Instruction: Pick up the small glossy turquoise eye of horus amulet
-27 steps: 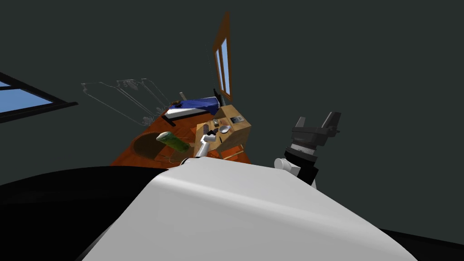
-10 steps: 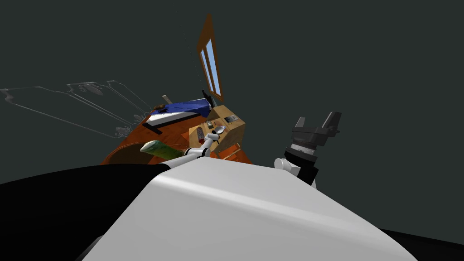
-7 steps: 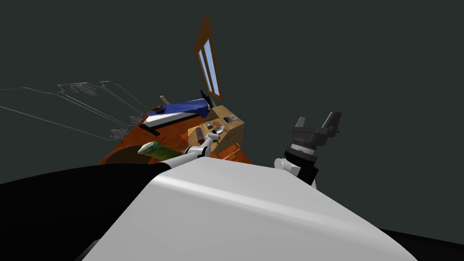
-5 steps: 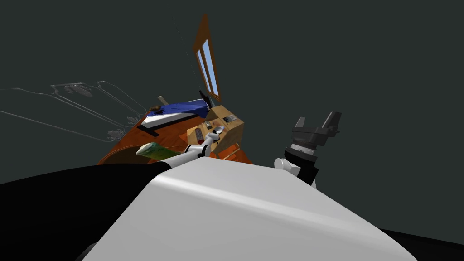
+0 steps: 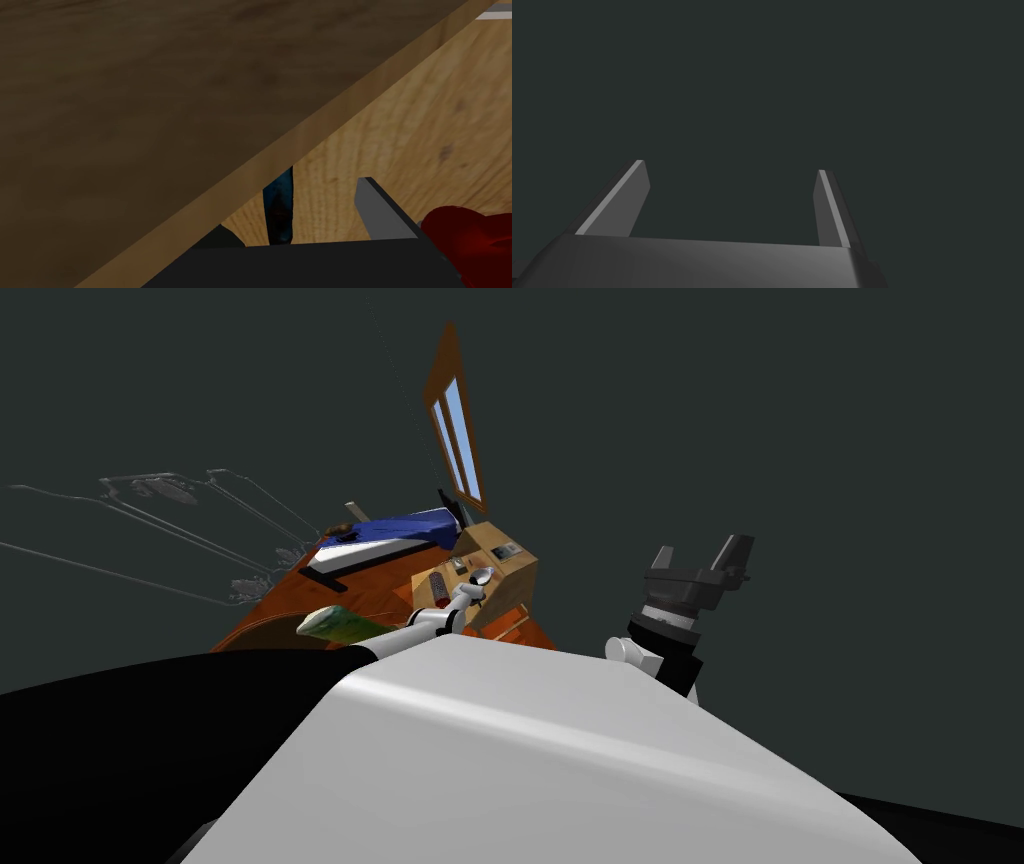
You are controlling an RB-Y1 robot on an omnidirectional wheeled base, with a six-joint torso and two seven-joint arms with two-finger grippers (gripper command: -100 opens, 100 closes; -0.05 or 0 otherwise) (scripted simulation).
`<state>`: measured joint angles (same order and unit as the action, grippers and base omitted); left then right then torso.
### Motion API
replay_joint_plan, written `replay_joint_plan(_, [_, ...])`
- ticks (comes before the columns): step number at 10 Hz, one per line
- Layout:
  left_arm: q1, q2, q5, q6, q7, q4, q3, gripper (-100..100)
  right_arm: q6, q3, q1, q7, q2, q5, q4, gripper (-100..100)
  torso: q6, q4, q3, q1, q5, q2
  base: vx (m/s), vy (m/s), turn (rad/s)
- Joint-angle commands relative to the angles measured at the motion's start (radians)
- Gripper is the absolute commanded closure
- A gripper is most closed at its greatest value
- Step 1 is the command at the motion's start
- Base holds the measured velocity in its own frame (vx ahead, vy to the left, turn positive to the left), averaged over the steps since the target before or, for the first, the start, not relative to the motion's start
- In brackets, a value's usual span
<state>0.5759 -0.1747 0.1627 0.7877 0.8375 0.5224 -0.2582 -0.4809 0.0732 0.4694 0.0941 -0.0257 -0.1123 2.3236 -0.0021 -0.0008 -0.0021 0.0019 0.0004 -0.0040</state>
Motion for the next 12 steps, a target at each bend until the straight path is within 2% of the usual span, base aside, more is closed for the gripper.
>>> replay_joint_plan(1, [-0.016,0.005,0.003,-0.03,-0.021,-0.01,0.013,-100,0.0,0.0,0.0,0.0,0.0,0.0,0.0,0,0.0,0.0,0.0,0.0,0.0,0.0,0.06,0.025,-0.025])
replay_joint_plan(2, [-0.024,0.006,0.004,-0.043,-0.03,-0.017,0.019,-100,0.0,0.0,0.0,0.0,0.0,0.0,0.0,0,0.0,0.0,0.0,0.0,0.0,-0.001,0.055,0.03,-0.029])
replay_joint_plan(3, [-0.021,0.007,0.005,-0.029,-0.024,-0.006,0.015,-100,0.0,0.0,0.0,0.0,0.0,0.0,0.0,0,0.0,0.0,0.0,0.0,0.0,-0.001,0.022,0.014,-0.007])
replay_joint_plan(4, [-0.021,0.007,0.005,-0.033,-0.027,-0.009,0.016,100,0.0,0.0,0.0,0.0,0.0,0.0,0.0,0,0.0,0.0,0.0,-0.001,0.0,0.001,0.0,0.0,0.0])
replay_joint_plan(8, [-0.021,0.007,0.006,-0.033,-0.026,-0.008,0.016,100,0.0,0.0,0.0,0.0,0.0,0.0,0.0,0,0.0,0.0,0.001,-0.001,0.0,0.002,0.0,0.0,0.0])
replay_joint_plan(9, [-0.021,0.007,0.006,-0.033,-0.026,-0.008,0.016,0,0.0,0.0,0.0,0.0,0.0,0.0,0.0,0,0.0,0.0,0.001,-0.001,0.0,0.002,0.0,0.0,0.0])
replay_joint_plan(10, [0.0,0.002,0.002,-0.003,-0.004,0.003,0.0,100,0.0,0.0,0.0,0.0,0.0,0.0,0.0,0,0.0,0.0,0.001,-0.001,0.0,0.002,-0.06,-0.021,0.049])
replay_joint_plan(11, [0.012,0.0,0.001,0.018,0.01,0.012,-0.01,100,0.0,0.0,0.0,0.0,0.0,0.0,0.0,0,0.0,0.001,0.003,-0.003,0.0,0.005,-0.088,-0.04,0.059])
replay_joint_plan(12, [0.004,0.006,0.007,0.003,-0.006,0.008,-0.001,100,0.0,0.0,0.0,0.0,0.0,0.0,0.0,0,0.0,0.001,0.004,-0.004,-0.001,0.008,-0.037,-0.02,0.009])
